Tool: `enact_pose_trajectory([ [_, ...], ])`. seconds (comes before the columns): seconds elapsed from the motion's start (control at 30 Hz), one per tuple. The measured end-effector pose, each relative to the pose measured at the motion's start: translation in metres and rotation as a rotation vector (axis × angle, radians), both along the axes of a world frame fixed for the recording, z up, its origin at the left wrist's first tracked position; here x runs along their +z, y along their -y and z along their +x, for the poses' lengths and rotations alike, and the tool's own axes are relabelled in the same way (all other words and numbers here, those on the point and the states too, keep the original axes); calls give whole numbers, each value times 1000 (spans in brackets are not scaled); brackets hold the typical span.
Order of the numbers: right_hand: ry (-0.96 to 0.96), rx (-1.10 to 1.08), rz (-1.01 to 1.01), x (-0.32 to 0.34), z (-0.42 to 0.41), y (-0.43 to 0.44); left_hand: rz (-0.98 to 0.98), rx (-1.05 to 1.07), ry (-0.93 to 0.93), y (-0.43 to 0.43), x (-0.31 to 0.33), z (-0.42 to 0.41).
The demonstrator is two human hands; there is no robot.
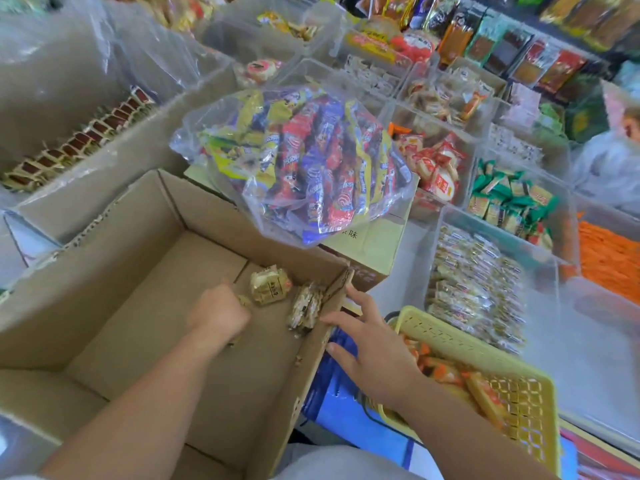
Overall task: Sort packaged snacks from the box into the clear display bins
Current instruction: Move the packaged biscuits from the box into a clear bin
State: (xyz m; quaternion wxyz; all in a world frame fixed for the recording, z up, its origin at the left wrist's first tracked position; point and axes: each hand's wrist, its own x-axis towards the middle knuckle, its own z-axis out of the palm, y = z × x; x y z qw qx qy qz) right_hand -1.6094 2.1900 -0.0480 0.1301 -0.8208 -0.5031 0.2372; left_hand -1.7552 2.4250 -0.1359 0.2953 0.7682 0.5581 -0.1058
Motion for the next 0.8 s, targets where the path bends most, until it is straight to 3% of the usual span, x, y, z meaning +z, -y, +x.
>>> enact_pose_trajectory([
  [0.1, -14, -11, 2, -2, -2, 1, 41, -16, 43, -5, 0, 21],
  [0.23, -12, -18, -8, -4, -4, 2, -158, -76, 190, -3, -5, 48],
  [0.37, -28, -24, -5, -2, -4, 3, -293, -98, 210, 4, -9, 59],
  [0.47, -41, -18, 4, -3, -5, 3, -306, -50, 257, 12, -12, 57],
  [0.8, -53, -35, 8, -8, -5, 4, -272, -47, 127, 34, -12, 62],
])
